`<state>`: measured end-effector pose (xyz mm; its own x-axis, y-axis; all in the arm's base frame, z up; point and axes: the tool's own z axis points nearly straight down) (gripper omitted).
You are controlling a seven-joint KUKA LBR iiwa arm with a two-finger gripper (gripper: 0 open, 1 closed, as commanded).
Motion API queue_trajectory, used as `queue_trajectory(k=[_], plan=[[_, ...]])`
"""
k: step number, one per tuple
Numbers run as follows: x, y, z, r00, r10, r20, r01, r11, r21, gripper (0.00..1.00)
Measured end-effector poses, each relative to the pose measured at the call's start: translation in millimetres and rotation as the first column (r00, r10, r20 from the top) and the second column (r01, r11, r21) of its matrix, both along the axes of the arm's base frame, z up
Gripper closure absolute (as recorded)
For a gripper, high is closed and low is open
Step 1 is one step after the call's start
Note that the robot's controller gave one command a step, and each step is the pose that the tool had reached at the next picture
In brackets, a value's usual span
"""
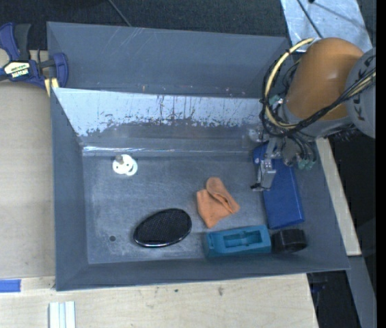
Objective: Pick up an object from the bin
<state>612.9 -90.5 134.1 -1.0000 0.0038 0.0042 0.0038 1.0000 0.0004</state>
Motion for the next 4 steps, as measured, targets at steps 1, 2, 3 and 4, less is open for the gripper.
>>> queue_trajectory(k=[1,2,3,4], plan=[[1.7,0.3,5.3,1.000,0.002,0.008,-0.002,1.000,-0.001,0.00],[-5.0,42.5,-48.8,0.995,0.098,0.010,-0.098,0.995,-0.002,0.00],[-6.0,54.8,-35.8,0.997,0.073,0.003,-0.073,0.997,0.000,0.00],[-21.3,74.7,-28.1,0.990,-0.141,0.010,0.141,0.990,0.000,0.00]])
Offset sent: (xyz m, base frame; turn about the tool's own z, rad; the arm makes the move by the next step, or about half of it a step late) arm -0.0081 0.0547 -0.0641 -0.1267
